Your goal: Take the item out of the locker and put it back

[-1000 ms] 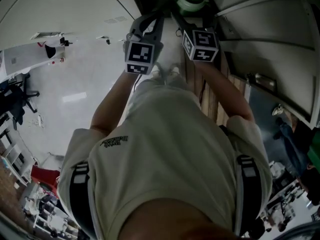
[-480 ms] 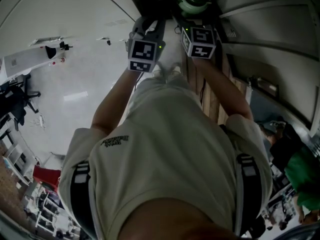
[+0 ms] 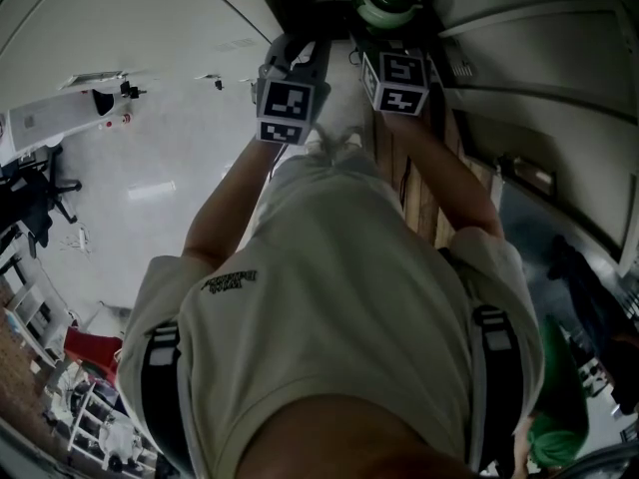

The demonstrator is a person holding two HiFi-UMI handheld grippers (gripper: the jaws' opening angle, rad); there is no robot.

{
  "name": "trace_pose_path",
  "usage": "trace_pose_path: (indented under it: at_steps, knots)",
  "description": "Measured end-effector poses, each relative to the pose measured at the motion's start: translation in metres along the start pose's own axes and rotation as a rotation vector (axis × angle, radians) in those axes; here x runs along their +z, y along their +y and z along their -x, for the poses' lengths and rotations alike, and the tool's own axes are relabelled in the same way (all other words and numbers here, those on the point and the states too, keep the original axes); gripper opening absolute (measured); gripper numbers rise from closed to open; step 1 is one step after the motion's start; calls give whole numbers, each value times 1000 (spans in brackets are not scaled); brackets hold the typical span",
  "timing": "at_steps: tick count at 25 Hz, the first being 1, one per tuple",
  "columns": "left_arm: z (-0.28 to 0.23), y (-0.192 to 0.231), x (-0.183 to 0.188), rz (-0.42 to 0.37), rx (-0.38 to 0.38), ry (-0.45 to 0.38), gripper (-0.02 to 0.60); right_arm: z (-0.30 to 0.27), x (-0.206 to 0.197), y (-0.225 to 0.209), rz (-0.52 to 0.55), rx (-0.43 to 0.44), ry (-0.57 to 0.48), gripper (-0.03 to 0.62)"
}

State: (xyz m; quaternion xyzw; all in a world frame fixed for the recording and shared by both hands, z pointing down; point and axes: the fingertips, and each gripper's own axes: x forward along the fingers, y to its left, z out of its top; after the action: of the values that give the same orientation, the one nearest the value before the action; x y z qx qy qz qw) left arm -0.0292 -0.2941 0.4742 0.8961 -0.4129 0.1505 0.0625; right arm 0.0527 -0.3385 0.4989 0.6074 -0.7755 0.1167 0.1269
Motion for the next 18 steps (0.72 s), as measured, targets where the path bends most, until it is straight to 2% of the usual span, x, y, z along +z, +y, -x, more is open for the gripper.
trace_pose_path:
  at_steps: [11, 18]
  knots:
    - [9, -2, 2, -6, 18, -11, 13, 6, 0, 3, -30, 33, -1, 399]
    - [20, -3, 11, -18, 36, -28, 14, 25, 15, 9, -2, 66, -63, 397]
